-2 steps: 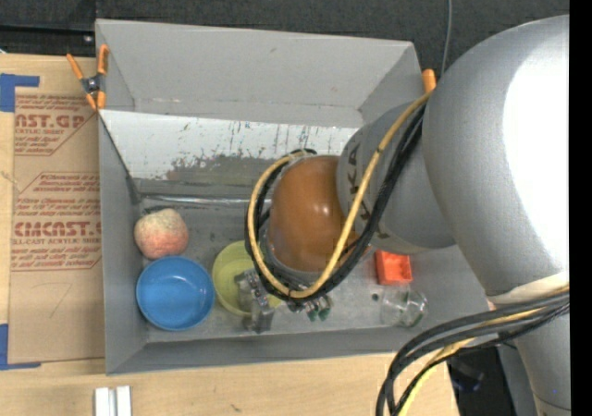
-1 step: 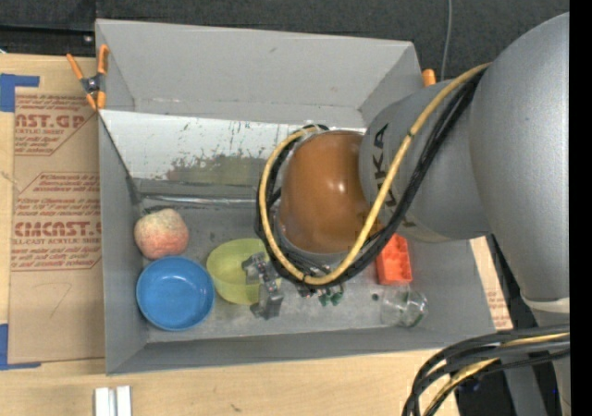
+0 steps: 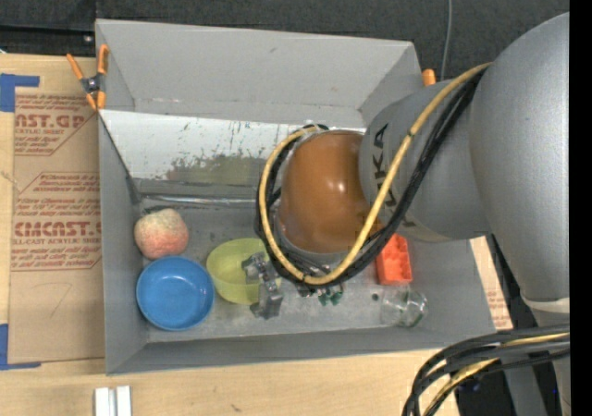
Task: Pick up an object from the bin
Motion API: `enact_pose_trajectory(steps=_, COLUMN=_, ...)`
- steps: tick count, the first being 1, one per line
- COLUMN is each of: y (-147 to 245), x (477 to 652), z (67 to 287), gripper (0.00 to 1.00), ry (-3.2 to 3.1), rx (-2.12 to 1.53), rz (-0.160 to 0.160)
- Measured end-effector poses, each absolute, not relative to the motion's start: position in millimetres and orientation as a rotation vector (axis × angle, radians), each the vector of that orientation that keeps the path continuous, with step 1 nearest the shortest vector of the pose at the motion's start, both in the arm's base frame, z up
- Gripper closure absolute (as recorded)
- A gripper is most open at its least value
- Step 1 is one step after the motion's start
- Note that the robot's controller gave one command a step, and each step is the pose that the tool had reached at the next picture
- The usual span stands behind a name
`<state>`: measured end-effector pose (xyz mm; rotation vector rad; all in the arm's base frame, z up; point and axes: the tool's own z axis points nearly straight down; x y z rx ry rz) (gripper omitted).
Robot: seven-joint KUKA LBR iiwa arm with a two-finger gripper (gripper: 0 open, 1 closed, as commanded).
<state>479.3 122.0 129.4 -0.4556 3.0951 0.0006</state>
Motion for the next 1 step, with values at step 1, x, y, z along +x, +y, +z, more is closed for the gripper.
enact_pose_trajectory(steps=1, y=122.0, x=479.2, z=122.0, gripper=1.00, ry=3.096, rx=-0.455, rz=0.001)
